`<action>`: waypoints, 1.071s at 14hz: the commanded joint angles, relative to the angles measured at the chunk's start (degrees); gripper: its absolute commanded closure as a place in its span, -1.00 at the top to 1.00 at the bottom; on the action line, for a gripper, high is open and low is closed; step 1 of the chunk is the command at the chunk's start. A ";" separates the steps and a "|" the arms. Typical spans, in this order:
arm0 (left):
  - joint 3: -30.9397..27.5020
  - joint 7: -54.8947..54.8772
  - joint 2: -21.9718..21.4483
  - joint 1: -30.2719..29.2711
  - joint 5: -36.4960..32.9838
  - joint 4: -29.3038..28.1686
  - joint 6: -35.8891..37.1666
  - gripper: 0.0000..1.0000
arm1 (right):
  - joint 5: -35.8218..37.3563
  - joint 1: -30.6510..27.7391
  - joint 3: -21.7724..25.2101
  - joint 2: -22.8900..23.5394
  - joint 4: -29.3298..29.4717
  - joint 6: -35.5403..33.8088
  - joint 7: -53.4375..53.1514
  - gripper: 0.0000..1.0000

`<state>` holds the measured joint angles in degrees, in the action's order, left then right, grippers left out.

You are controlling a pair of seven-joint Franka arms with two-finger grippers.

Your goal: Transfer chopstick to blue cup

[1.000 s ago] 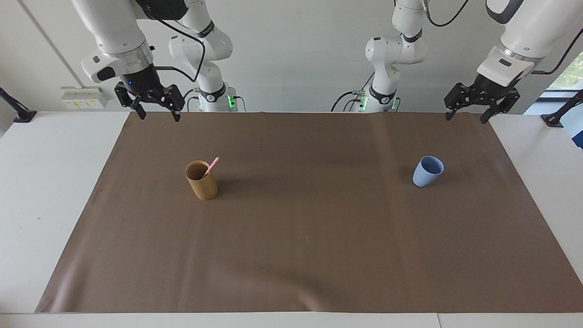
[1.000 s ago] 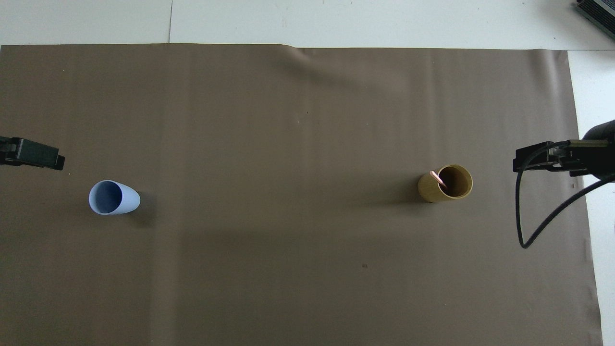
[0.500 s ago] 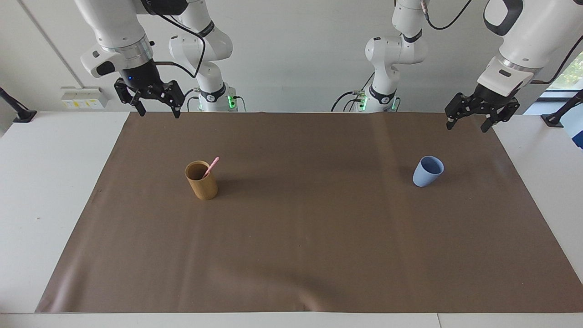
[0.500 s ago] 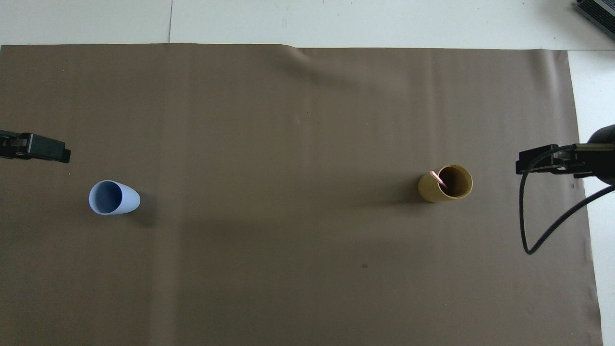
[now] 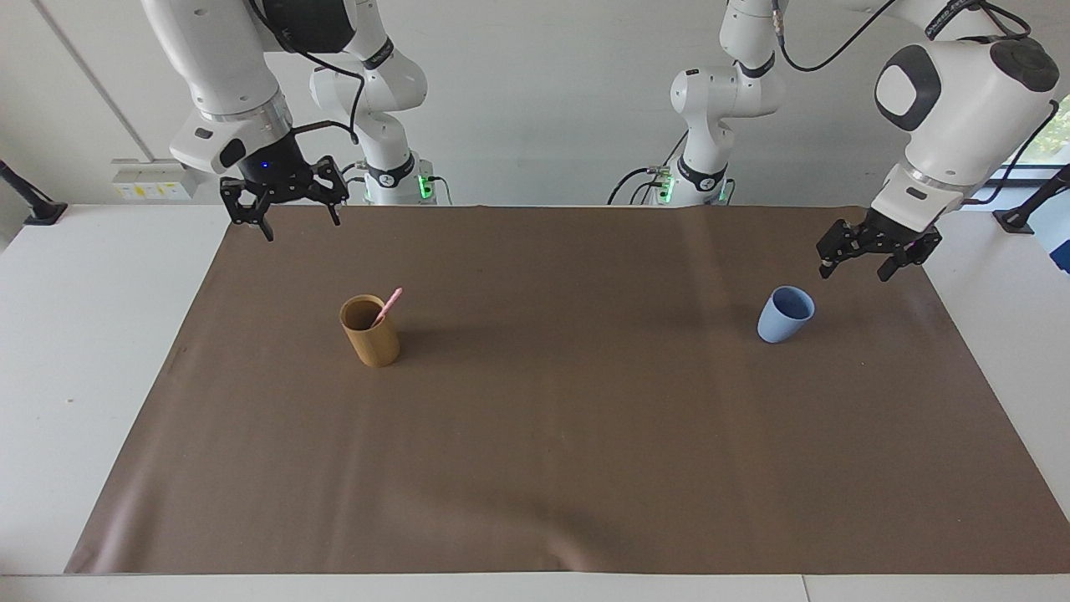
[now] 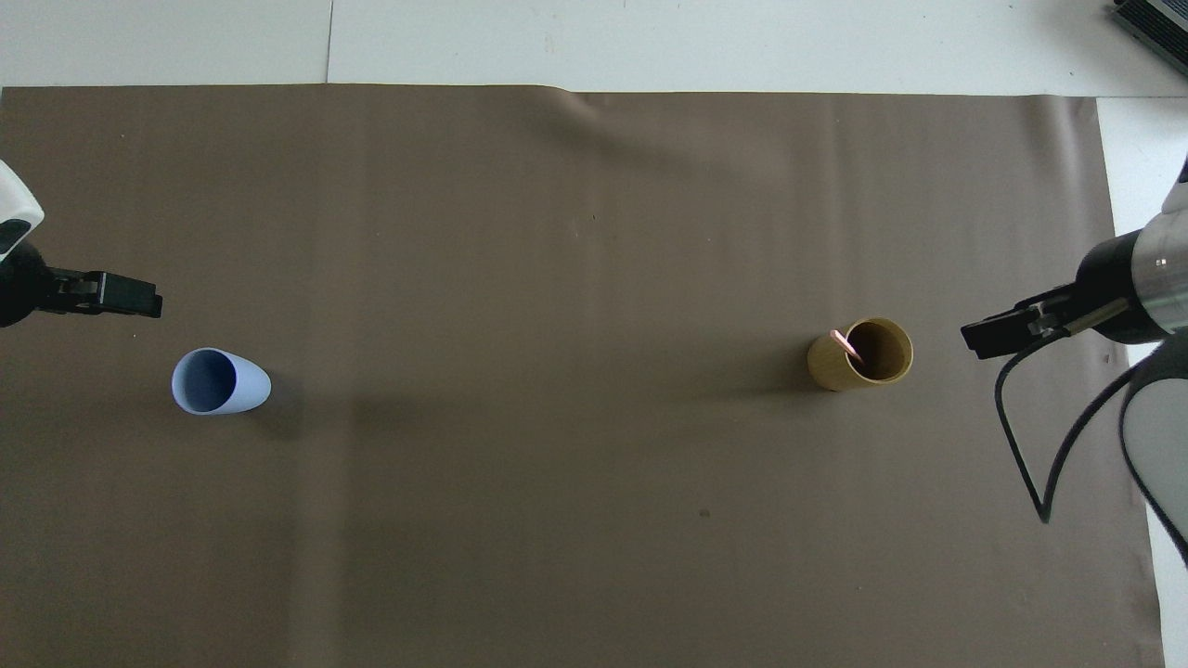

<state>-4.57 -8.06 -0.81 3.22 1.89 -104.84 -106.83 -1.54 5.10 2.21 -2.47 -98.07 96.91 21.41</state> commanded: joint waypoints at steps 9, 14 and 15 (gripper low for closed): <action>0.09 -6.71 -2.09 -4.27 0.66 -16.79 -15.32 1.00 | -12.26 -1.06 0.07 0.19 -11.88 13.66 27.28 1.00; 0.26 -6.53 -2.18 -4.97 0.74 -21.81 -18.68 0.67 | -12.52 -0.88 -0.01 0.98 -12.67 14.54 28.33 1.00; 0.26 -6.53 -2.35 -4.71 0.92 -22.16 -18.85 0.57 | -12.79 -0.88 -0.01 1.15 -12.94 15.24 29.55 1.00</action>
<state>-4.62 -13.66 -0.99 -1.24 1.92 -124.66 -124.20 -12.31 4.88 2.55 -1.08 -109.33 110.02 47.59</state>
